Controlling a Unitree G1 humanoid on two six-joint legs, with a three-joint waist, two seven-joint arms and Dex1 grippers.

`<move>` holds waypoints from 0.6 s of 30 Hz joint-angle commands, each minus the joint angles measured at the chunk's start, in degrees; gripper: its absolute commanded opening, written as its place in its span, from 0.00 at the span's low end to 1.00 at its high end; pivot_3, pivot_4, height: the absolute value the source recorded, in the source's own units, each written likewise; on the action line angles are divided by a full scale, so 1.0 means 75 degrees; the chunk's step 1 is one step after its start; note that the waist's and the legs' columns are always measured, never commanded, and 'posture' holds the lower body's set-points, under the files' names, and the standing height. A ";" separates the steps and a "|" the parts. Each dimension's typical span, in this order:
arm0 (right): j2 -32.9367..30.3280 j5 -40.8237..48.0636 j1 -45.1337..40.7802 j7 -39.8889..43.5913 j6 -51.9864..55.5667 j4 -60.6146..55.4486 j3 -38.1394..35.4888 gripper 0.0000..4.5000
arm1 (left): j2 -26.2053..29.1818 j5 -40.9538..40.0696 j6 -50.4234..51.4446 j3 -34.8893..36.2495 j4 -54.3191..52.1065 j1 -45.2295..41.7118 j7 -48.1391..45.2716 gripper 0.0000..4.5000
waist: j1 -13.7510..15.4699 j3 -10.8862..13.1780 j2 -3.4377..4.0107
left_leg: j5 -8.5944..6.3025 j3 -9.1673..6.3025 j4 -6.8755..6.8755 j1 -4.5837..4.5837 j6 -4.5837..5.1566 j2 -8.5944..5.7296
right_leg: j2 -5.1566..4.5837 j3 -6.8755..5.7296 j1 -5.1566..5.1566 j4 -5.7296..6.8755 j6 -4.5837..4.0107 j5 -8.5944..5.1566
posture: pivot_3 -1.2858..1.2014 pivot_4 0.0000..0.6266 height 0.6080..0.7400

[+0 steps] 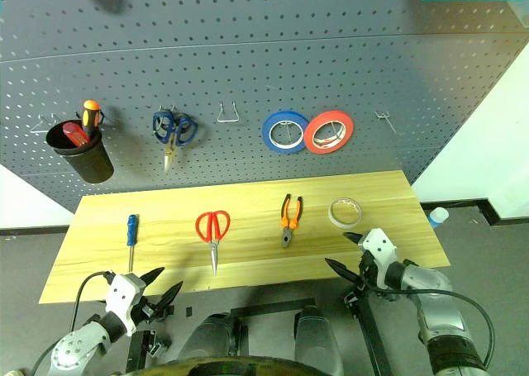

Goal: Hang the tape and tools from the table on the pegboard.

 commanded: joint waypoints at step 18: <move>0.0222 -0.2641 -0.4580 -0.1550 0.0259 0.4964 0.1772 1.00 | 0.0159 0.0295 0.1613 -0.1784 0.0397 -0.3942 -0.2150 0.99 | -0.0091 0.0002 0.0010 | 0.0010 -0.0001 0.0013 0.0035 0.0005 -0.0004 | 0.0006 0.0013 0.0008 0.0079 -0.0028 0.0022 | 0.51 0.12 1.00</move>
